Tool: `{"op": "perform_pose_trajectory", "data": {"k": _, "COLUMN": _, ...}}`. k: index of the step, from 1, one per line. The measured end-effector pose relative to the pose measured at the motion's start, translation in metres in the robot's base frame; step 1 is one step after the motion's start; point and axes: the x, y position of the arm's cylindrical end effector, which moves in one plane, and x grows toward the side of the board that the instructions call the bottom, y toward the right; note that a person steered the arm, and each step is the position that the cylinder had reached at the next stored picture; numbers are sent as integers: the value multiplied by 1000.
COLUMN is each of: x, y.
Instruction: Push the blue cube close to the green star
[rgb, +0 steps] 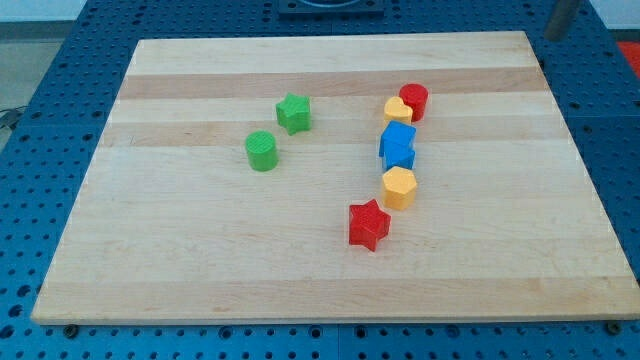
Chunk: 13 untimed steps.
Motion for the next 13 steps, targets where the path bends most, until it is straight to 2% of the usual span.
{"op": "perform_pose_trajectory", "data": {"k": 2, "x": 0, "y": -10}}
{"op": "perform_pose_trajectory", "data": {"k": 3, "x": 41, "y": -43}}
{"op": "perform_pose_trajectory", "data": {"k": 4, "x": 59, "y": -62}}
{"op": "perform_pose_trajectory", "data": {"k": 5, "x": 59, "y": -121}}
{"op": "perform_pose_trajectory", "data": {"k": 6, "x": 59, "y": -121}}
{"op": "perform_pose_trajectory", "data": {"k": 7, "x": 142, "y": -143}}
{"op": "perform_pose_trajectory", "data": {"k": 8, "x": 161, "y": -149}}
{"op": "perform_pose_trajectory", "data": {"k": 9, "x": 231, "y": -168}}
{"op": "perform_pose_trajectory", "data": {"k": 10, "x": 252, "y": -175}}
{"op": "perform_pose_trajectory", "data": {"k": 11, "x": 252, "y": -176}}
{"op": "perform_pose_trajectory", "data": {"k": 13, "x": 226, "y": -215}}
